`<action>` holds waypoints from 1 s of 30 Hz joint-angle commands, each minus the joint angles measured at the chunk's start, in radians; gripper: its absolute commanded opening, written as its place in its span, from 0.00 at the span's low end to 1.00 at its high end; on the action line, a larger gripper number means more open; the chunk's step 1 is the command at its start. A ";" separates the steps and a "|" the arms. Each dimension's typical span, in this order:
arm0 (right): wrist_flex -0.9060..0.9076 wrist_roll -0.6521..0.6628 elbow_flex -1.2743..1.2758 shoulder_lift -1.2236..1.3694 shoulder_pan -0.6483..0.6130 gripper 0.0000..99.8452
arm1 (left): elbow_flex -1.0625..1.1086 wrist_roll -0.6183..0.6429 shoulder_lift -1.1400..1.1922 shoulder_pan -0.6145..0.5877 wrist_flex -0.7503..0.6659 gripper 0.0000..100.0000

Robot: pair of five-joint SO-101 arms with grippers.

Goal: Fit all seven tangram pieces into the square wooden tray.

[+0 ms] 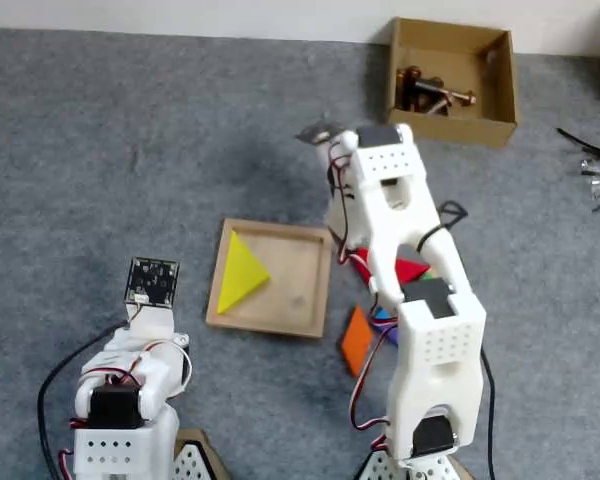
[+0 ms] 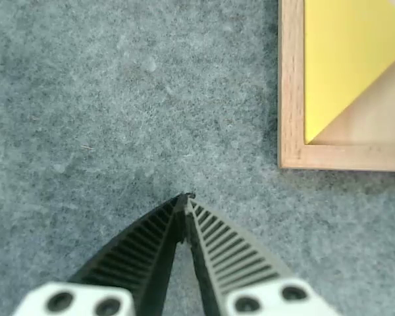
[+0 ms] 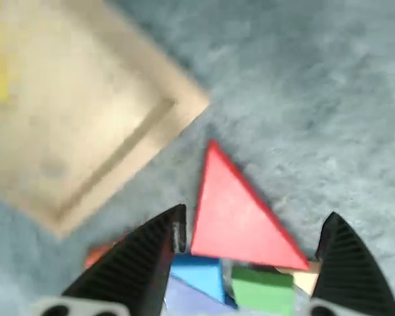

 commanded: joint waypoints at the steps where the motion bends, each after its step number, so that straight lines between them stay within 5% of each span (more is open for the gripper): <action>1: 0.081 0.265 -0.061 -0.015 0.038 0.31 | 0.018 0.002 -0.010 0.012 0.003 0.01; 11: 0.104 0.486 0.053 -0.013 0.119 0.31 | 0.018 0.002 -0.010 0.012 0.003 0.01; 24: 0.047 0.480 0.174 -0.019 0.116 0.31 | 0.018 0.002 -0.010 0.012 0.003 0.01; 30: 0.101 0.358 0.090 -0.071 0.104 0.31 | 0.018 0.002 -0.010 0.012 0.003 0.01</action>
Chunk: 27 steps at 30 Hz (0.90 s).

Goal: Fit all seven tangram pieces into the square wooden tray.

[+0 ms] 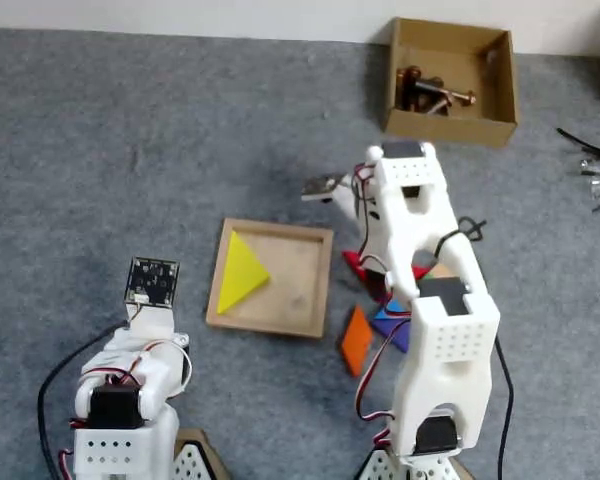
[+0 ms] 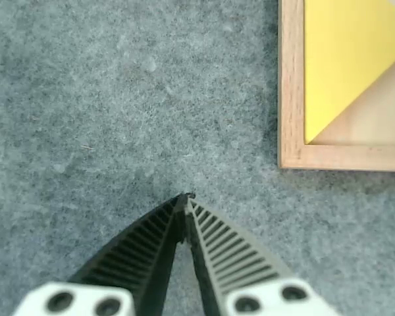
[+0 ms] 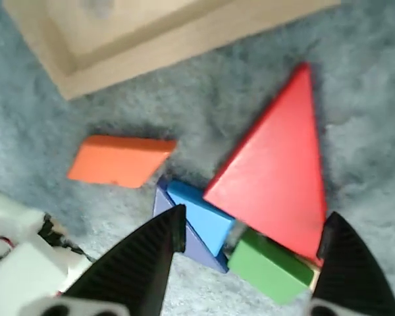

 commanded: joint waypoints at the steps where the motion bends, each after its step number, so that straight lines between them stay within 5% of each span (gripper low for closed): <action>1: 0.048 -0.051 -0.091 -0.097 0.002 0.31 | 0.018 0.002 -0.010 0.012 0.003 0.01; 12: 0.035 -0.103 0.134 -0.533 -0.007 0.31 | 0.018 0.002 -0.010 0.012 0.003 0.01; 20: -0.337 -0.094 0.631 -0.796 -0.004 0.31 | 0.018 0.002 -0.010 0.012 0.003 0.01; 27: -0.561 0.046 0.860 -0.803 -0.004 0.32 | 0.018 0.002 -0.010 0.012 0.003 0.01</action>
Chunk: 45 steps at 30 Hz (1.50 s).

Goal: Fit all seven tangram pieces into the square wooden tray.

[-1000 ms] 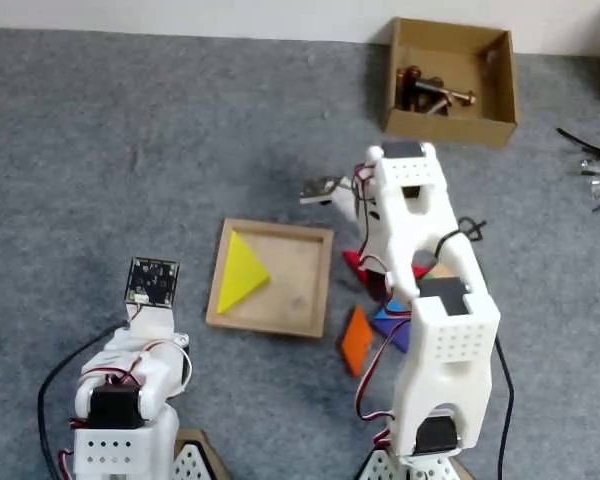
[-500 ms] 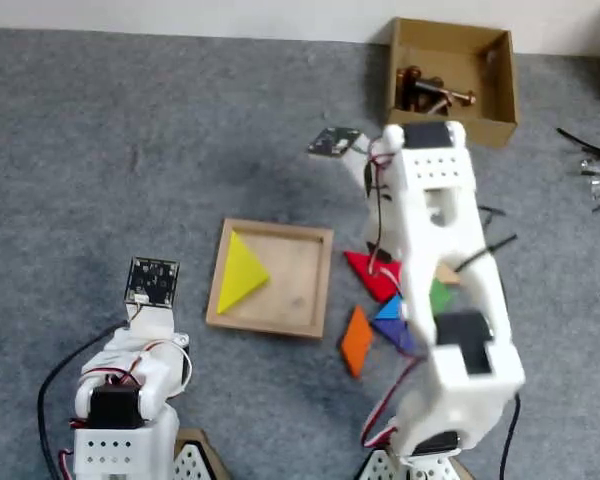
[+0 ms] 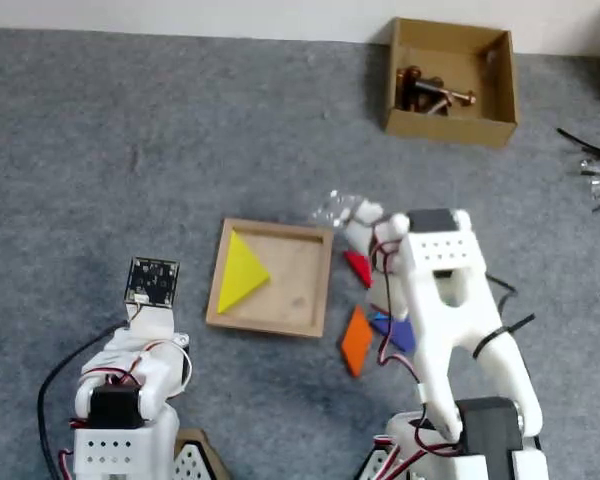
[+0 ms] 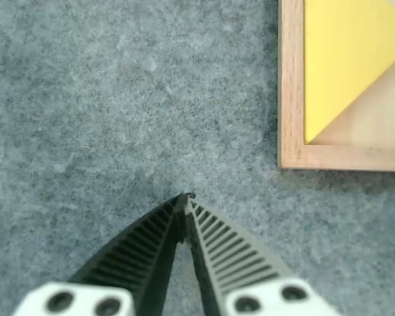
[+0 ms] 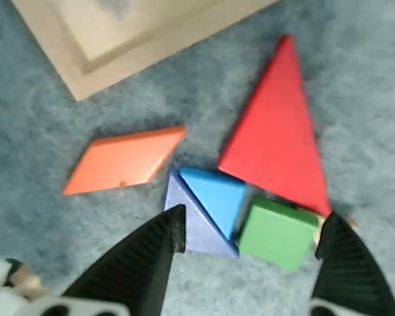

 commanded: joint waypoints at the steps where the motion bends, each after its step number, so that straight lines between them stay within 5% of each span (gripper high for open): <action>1: -0.105 0.054 0.028 -0.013 -0.002 0.34 | 0.018 0.002 -0.010 0.012 0.003 0.01; 5: -0.171 0.025 0.028 0.028 -0.002 0.43 | 0.018 0.002 -0.010 0.012 0.003 0.01; 29: -0.203 0.129 -0.171 0.372 0.001 0.43 | 0.018 0.002 -0.010 0.012 0.003 0.01; 45: -0.203 0.130 -0.182 0.397 0.002 0.32 | 0.018 0.002 -0.010 0.012 0.003 0.01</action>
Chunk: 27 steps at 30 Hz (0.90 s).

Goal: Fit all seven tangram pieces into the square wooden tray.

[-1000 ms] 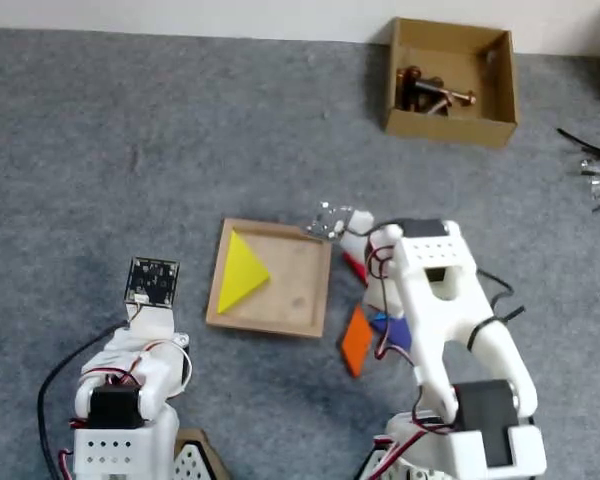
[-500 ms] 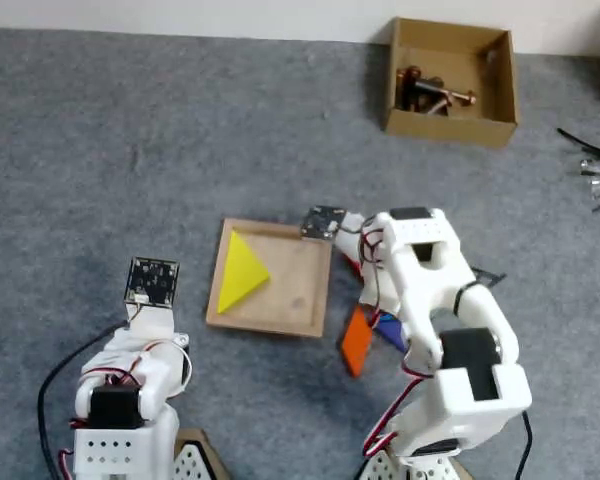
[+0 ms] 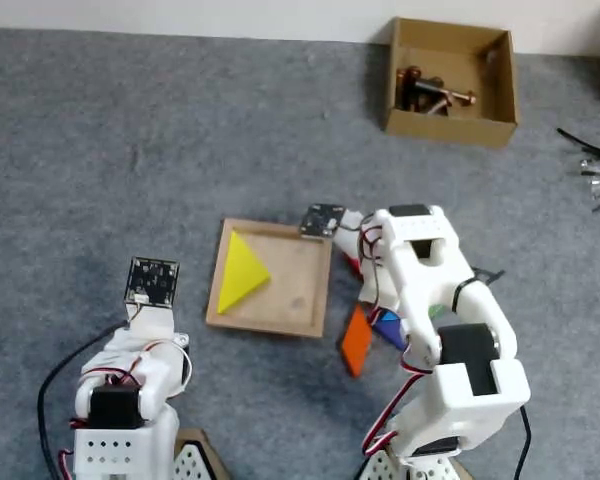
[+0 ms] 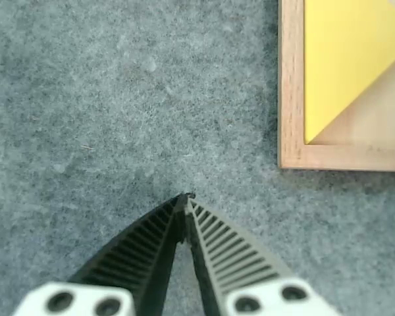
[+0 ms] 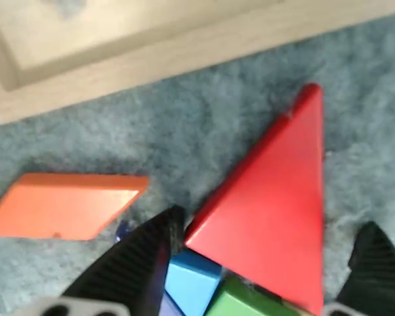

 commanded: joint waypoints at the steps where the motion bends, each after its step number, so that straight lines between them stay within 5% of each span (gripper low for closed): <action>1: -0.022 0.012 -0.050 0.002 0.002 0.30 | 0.018 0.002 -0.010 0.012 0.003 0.01; 27: -0.019 -0.052 -0.050 -0.001 -0.016 0.25 | 0.018 0.002 -0.010 0.012 0.003 0.01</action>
